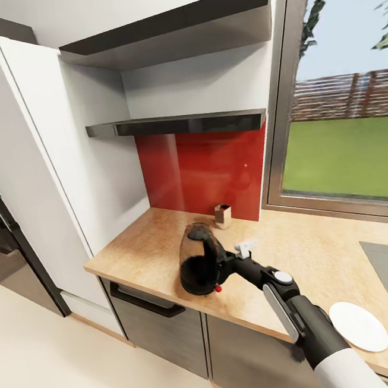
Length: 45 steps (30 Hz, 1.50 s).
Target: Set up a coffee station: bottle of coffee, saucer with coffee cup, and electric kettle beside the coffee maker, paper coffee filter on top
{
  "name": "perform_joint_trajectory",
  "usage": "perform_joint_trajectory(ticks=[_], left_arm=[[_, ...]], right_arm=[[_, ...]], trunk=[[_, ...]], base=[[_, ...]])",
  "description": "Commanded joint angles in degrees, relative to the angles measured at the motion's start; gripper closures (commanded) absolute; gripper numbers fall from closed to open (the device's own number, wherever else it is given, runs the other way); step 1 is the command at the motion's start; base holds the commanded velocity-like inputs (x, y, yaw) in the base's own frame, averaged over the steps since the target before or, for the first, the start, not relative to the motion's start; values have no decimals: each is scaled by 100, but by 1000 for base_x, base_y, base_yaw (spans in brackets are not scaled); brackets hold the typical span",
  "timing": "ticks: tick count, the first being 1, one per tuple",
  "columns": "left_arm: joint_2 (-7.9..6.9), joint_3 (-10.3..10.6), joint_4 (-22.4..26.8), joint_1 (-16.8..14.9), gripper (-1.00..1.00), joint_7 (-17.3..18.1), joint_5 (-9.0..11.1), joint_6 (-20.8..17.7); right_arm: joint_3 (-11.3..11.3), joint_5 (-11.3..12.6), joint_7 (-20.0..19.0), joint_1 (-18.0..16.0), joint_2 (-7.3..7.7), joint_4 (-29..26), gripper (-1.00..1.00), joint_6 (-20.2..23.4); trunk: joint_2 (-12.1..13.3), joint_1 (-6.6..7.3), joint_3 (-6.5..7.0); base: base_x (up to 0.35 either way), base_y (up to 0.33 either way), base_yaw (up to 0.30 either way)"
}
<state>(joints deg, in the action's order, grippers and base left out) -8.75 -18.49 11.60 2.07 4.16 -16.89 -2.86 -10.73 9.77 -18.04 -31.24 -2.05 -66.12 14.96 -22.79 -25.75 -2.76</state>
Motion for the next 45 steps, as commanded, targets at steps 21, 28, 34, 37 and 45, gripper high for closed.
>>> perform_joint_trajectory(ticks=[21, 28, 34, 37, 45], left_arm=[[51, -56, 35, -4, -100, 33, -59, -30], [61, -74, 36, -4, -100, 32, -55, -30], [58, -80, 45, -4, -100, 32, -52, -30], [65, -83, 57, -4, -100, 32, -52, -30], [67, -84, 61, -4, -100, 32, -52, -30]], right_arm=[[-29, 104, -562, -4, -12, -1912, 100, 1138], [16, 104, -1339, -4, 36, -1997, 100, 1146], [20, 104, -1453, -4, 46, -2001, 100, 1142], [19, 107, -1567, -4, 46, -2007, 100, 1141], [16, 104, -2265, -4, 53, -2008, 100, 1150]], trunk=[[-13, -4, -12], [-13, -4, -12], [-13, -4, -12], [-13, -4, -12], [-13, -4, -12]], base=[[0, 0, 0], [0, 0, 0], [0, 0, 0], [0, 0, 0], [0, 0, 0]])
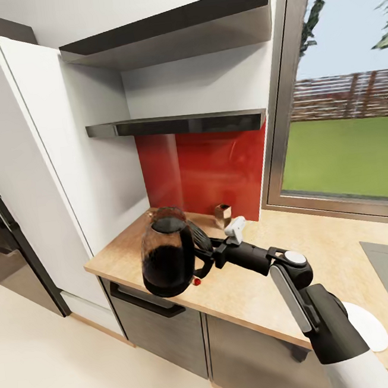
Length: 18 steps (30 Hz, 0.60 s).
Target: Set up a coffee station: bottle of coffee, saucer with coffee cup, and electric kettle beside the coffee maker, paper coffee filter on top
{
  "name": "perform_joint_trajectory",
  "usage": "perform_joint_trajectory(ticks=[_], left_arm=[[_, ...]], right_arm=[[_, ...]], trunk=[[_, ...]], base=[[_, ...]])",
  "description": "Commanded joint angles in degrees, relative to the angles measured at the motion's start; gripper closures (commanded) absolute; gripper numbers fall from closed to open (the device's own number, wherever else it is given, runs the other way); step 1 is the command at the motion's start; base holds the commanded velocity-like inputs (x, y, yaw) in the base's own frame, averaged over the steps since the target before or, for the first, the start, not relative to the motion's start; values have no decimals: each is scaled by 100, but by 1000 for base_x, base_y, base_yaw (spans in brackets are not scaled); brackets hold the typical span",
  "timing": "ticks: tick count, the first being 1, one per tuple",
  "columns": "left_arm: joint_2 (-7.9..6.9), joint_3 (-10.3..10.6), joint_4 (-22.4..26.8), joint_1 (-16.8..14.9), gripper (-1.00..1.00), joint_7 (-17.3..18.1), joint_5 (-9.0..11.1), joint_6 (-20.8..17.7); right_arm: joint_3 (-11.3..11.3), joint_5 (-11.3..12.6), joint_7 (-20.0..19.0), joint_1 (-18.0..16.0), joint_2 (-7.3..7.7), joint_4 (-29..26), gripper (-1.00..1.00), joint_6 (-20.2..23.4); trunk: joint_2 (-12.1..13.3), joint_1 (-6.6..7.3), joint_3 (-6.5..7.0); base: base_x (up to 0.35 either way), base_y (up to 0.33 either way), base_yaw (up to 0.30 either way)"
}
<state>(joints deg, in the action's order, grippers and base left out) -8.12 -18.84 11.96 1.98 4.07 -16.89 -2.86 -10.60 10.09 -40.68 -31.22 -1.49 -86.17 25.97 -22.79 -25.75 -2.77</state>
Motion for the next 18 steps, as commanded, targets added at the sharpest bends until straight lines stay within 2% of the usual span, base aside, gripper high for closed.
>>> perform_joint_trajectory(ticks=[1, 6, 18], left_arm=[[4, -49, 26, 4, -100, 41, -51, -30], [15, -49, 26, 4, -100, 41, -51, -30], [21, -55, 34, 4, -100, 41, -51, -32]], right_arm=[[10, 72, -18, -6, 5, -5, 100, 48], [14, 72, -26, -6, 62, 0, 100, 48], [14, 72, -28, -6, 78, 4, 100, 48]], trunk=[[-13, -4, -11], [-13, -4, -11], [-13, -4, -11]], base=[[-49, 0, -181], [-220, 0, -260], [-326, 22, -298]])
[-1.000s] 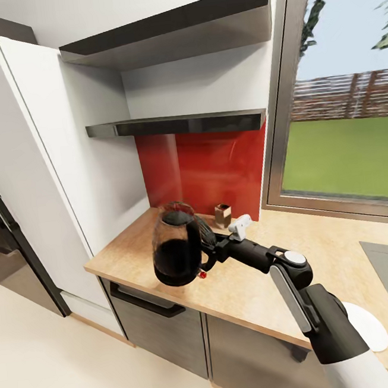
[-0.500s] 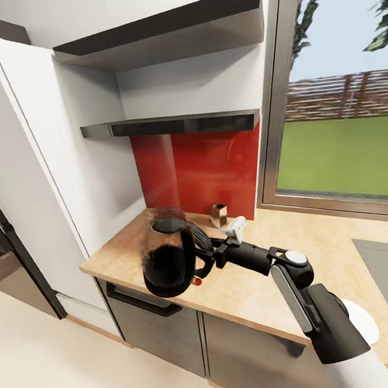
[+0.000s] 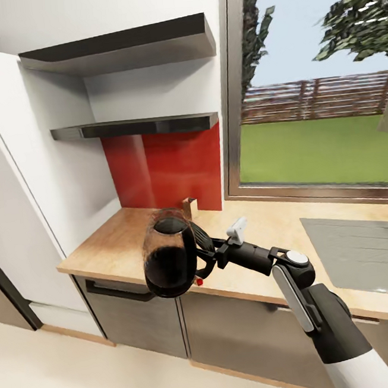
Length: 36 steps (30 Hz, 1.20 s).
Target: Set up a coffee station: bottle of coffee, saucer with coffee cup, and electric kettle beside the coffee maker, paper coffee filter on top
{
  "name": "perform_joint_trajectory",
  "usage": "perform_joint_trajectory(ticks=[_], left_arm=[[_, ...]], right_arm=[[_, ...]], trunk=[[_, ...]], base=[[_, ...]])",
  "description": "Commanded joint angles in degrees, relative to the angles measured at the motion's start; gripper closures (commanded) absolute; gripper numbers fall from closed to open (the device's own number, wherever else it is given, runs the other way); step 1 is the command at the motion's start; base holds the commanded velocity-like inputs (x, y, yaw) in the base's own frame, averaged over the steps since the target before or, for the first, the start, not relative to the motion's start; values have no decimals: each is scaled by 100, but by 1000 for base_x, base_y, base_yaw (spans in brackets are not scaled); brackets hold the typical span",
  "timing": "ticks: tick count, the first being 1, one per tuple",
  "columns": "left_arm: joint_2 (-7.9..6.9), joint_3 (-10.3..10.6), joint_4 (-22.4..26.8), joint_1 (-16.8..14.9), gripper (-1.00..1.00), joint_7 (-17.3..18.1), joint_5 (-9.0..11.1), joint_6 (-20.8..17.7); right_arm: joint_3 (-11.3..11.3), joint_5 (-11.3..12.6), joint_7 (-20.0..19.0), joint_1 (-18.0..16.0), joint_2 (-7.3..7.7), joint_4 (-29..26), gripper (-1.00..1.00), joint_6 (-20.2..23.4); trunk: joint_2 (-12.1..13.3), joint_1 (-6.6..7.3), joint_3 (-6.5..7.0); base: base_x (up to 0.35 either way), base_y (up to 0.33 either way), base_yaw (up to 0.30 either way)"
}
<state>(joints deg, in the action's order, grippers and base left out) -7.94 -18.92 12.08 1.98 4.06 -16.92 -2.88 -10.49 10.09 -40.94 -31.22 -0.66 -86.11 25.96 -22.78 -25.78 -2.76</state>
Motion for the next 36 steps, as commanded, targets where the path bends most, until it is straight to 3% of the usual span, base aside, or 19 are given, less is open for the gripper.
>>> perform_joint_trajectory(ticks=[1, 10, 21, 36], left_arm=[[3, -48, 23, 4, -100, 43, -48, -33], [3, -50, 29, 4, -100, 43, -48, -30], [12, -59, 24, 4, -100, 43, -48, -29], [116, -50, 58, -4, -100, 43, -38, -29]], right_arm=[[3, 72, -1, -7, -5, -2, 100, 50], [1, 72, -1, -7, -5, 5, 100, 50], [-14, 71, -1, -7, 79, 7, 100, 50], [-23, 80, -5, -7, 83, 6, 100, 46]], trunk=[[-14, -1, -12], [-14, -1, -12], [-14, -1, -12], [-14, -1, -12]], base=[[-302, 153, -300], [-157, 205, -300], [-5, 10, -300], [0, 0, -300]])
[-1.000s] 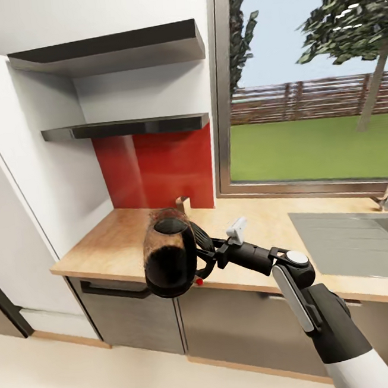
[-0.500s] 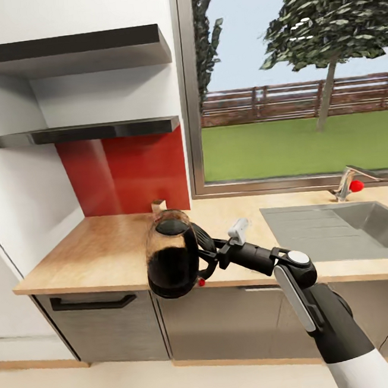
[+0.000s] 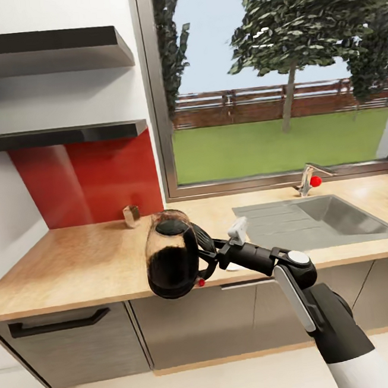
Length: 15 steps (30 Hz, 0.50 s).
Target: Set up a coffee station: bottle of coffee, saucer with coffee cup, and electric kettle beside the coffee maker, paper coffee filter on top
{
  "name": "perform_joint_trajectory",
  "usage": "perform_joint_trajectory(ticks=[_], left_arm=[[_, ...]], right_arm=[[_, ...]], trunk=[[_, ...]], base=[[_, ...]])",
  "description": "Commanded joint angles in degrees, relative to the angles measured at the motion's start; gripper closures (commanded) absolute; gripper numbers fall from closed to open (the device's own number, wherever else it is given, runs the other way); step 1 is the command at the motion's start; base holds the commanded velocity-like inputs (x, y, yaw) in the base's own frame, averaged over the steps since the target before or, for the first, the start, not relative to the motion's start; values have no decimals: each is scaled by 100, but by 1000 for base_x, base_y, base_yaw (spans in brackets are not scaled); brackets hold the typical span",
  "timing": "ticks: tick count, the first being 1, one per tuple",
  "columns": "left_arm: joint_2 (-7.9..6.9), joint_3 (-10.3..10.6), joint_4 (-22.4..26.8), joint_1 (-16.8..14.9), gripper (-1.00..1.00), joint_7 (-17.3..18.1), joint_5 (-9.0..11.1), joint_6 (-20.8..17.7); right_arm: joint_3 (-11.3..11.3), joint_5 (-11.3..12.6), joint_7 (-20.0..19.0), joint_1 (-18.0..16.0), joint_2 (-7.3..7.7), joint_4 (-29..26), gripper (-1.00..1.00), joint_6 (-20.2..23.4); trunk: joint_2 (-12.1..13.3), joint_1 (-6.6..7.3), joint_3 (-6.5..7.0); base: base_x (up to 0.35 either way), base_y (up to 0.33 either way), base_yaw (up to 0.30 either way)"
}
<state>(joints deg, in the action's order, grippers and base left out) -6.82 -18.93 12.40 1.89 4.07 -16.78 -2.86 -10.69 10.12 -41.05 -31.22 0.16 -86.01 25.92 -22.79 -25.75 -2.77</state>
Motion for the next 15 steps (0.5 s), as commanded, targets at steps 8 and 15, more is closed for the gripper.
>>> perform_joint_trajectory(ticks=[8, 15], left_arm=[[5, -49, 25, 6, -100, 41, -53, -30], [5, -49, 28, 4, -100, 41, -61, -30]], right_arm=[[12, 70, -269, -7, 1, 4, 100, 65], [14, 56, -288, -7, 4, 5, 100, 66]], trunk=[[-13, -4, -25], [-13, -4, -39]], base=[[0, 0, -300], [0, 0, -300]])
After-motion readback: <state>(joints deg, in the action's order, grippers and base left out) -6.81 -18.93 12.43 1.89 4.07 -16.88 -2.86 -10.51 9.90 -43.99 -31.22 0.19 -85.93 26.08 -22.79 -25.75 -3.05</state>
